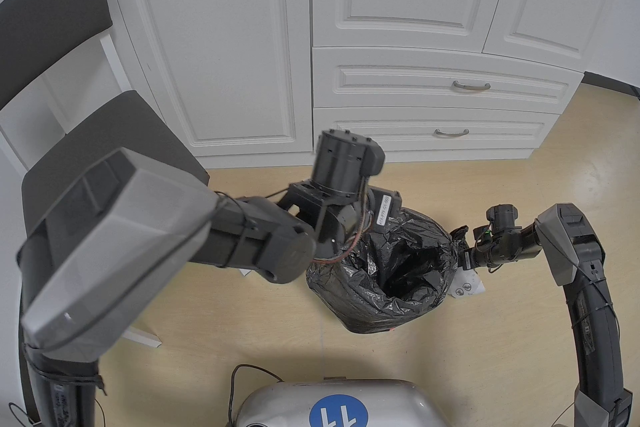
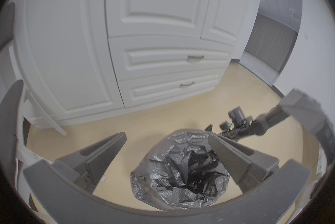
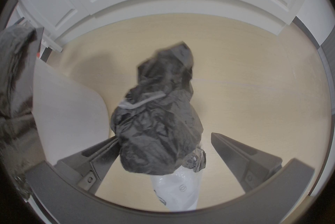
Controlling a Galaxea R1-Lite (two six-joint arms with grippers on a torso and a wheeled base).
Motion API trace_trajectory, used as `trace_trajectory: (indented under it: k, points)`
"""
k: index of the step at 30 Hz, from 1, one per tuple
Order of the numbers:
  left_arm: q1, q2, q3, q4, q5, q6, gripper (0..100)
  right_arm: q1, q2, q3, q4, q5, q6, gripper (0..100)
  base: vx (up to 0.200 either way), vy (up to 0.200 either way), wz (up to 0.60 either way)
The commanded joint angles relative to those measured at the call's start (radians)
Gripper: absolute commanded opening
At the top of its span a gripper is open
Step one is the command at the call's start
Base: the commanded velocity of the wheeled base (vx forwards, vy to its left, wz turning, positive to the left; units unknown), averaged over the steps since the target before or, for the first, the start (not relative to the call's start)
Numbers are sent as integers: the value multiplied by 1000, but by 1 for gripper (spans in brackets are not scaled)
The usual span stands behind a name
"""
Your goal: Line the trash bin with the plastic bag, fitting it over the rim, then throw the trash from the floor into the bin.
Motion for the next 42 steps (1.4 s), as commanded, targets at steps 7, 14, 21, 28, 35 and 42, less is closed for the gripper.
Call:
trace_trajectory:
  k: [7, 14, 21, 28, 35, 42]
  points:
    - [50, -389, 325, -164, 7, 1, 100, -7, 75, -61, 16, 4, 3, 0, 0, 0, 0]
    - [176, -617, 578, -282, 1, -6, 100, -64, -169, 219, -122, 104, 149, 0, 0, 0, 0]
    - [259, -809, 788, -328, -1, -10, 100, -139, -502, 688, -424, 165, 158, 0, 0, 0, 0]
    - [279, -896, 874, -332, 1, -26, 100, -163, -834, 1005, -542, 92, 88, 0, 0, 0, 0]
    - [285, -950, 964, -365, 5, -24, 100, -190, -1166, 1214, -700, 101, 46, 0, 0, 0, 0]
    - [285, -1050, 1061, -368, 5, -24, 100, -216, -1415, 1308, -602, 93, 46, 0, 0, 0, 0]
